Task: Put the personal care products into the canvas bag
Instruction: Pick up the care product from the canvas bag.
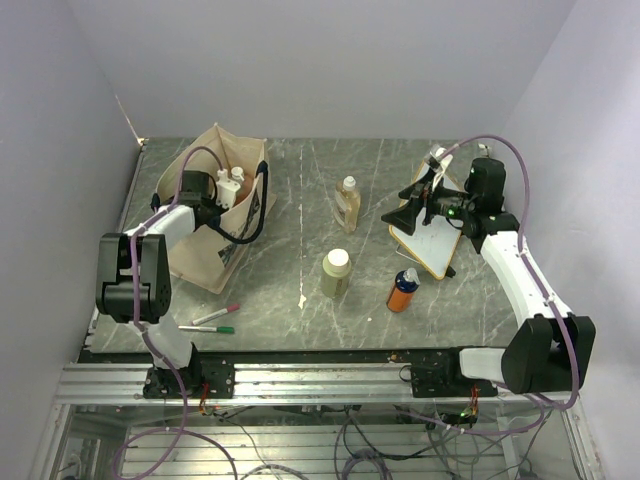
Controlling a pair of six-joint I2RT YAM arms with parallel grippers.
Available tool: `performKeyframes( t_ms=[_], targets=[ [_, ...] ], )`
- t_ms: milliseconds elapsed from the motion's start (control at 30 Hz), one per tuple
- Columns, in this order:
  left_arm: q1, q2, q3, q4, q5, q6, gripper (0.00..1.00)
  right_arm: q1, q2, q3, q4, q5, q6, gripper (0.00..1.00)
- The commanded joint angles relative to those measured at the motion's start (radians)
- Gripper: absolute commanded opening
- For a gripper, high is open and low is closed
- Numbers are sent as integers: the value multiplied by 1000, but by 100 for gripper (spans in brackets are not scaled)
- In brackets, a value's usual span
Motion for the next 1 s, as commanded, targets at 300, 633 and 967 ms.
performKeyframes(
  t_ms=[300,633,967],
  targets=[
    [7,-126,141,-150,12,39,7,0,38,53,-5,-1,-19,100],
    [7,-254,274,-241,-1,62,7,1,52,56,4,-10,-16,100],
    [7,-328,393,-232,-4,11,7,5,56,66,-2,-11,-17,100]
  ],
)
